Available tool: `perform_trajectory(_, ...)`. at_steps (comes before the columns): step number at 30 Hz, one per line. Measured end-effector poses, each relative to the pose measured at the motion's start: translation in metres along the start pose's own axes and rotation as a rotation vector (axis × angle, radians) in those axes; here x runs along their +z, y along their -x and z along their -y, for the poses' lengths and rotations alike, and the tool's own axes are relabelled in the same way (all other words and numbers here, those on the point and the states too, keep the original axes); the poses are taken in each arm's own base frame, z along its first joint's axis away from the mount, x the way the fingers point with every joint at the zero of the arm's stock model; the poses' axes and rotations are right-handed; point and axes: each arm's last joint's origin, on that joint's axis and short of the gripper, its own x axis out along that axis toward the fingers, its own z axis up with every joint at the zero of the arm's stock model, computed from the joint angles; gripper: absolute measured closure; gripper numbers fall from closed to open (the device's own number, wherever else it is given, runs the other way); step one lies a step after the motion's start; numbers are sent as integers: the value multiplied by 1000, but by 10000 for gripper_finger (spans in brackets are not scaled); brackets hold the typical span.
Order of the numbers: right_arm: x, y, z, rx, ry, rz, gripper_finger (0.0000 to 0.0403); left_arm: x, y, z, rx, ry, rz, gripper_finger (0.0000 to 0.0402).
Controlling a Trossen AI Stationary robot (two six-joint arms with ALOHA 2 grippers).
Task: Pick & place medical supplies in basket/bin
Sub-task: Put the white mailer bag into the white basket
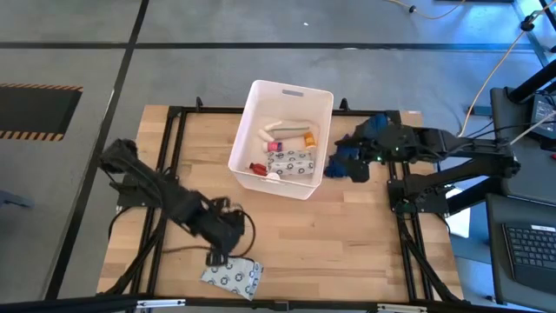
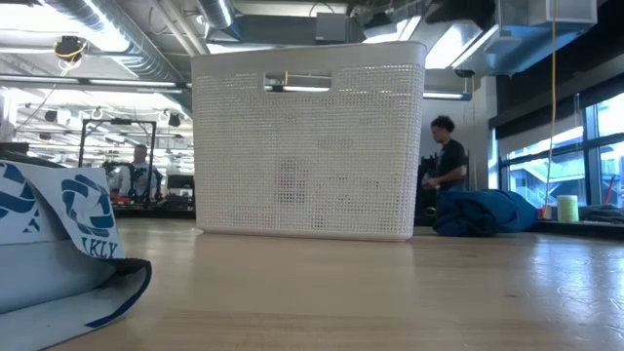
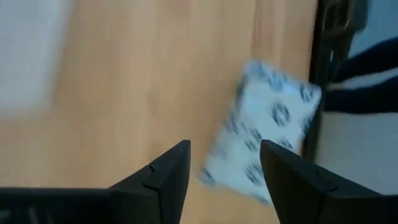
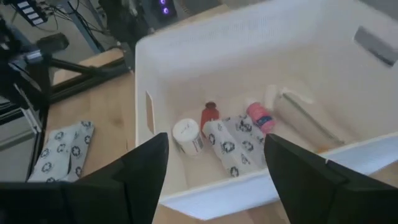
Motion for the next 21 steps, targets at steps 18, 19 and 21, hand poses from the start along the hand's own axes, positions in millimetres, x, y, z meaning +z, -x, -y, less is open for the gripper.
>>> perform_trajectory(18, -21, -10, -6, 53, 33, -80, 138, -39, -117, 74, 19, 70, -446, 242)
perform_trajectory(19, -21, -9, -7, 64, 28, -84, 138, -40, -124, 75, 22, 78, -469, 248)
perform_trajectory(21, -22, -9, -10, 100, 14, -100, 138, -40, -136, 75, 30, 85, -501, 260)
